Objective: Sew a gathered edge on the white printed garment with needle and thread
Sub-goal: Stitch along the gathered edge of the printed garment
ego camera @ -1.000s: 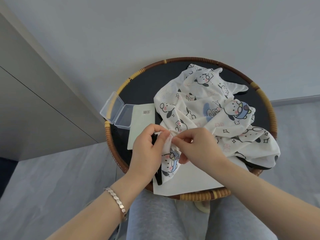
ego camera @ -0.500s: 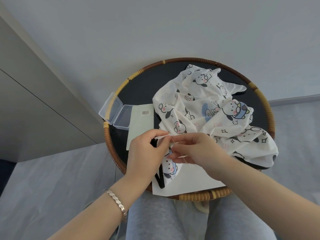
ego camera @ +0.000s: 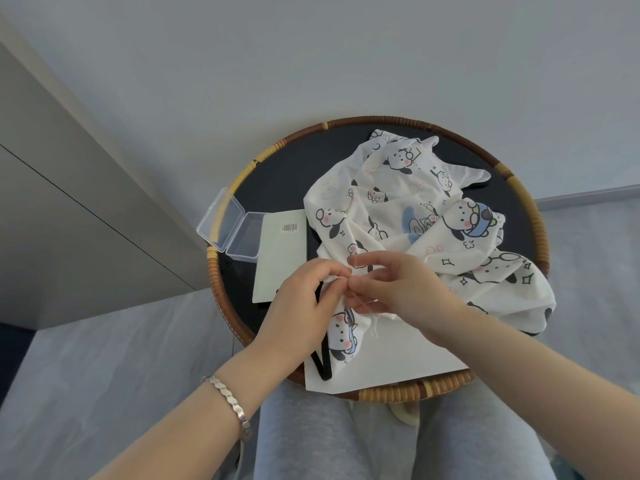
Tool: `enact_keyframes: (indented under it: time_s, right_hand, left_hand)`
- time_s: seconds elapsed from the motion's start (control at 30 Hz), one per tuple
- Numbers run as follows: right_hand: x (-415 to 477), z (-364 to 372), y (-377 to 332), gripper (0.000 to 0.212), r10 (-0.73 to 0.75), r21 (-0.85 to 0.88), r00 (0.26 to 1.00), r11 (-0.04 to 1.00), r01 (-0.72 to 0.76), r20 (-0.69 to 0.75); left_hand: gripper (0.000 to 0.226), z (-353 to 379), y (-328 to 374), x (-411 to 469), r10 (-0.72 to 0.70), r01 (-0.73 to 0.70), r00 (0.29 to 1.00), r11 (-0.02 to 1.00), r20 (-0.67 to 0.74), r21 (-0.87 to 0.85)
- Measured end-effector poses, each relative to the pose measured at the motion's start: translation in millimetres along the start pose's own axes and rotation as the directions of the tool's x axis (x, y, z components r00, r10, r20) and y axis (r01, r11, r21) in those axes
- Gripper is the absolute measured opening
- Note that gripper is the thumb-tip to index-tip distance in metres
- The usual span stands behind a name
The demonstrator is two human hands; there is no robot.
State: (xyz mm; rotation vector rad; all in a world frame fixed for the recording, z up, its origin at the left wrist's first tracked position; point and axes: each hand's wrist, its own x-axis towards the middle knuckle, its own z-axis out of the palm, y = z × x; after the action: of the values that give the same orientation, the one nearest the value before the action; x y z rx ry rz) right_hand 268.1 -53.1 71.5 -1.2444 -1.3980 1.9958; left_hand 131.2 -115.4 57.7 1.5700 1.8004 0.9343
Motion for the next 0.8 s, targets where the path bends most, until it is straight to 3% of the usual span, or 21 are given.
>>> enact_keyframes:
  time_s: [0.17,0.33,0.47,0.6,0.7,0.8]
  right_hand:
    - [3,-9,-6,0.011,0.041,-0.098,0.996,0.995,-0.032,0.085]
    - [10,-11,-4,0.014,-0.034,-0.168,0.985,0.986,0.004,-0.172]
    - [12,-7,1,0.017,0.043,-0.237,0.988,0.968,-0.078,-0.149]
    - [10,-2,-2,0.020,0.013,-0.204,0.996,0.979,-0.031,-0.091]
    - [12,0,-1,0.019,-0.056,-0.222,0.988,0.975,0.023,-0.144]
    - [20,5,0,0.019,-0.048,0.035,0.969,0.998,0.058,-0.241]
  left_hand:
    - [0.012,1,2,3,0.014,-0.015,0.999,0.999,0.035,0.038]
    - [0.010,4,3,0,-0.005,0.005,1.000,1.000,-0.018,0.003]
    - [0.009,6,5,-2,-0.053,0.050,0.998,0.996,-0.043,-0.068]
    - [0.009,6,6,-1,-0.066,0.063,0.997,0.995,-0.044,-0.071]
    - [0.009,7,5,-2,-0.072,0.068,0.996,0.995,-0.055,-0.073]
    - [0.009,9,6,-2,-0.048,0.041,0.996,0.996,-0.076,-0.081]
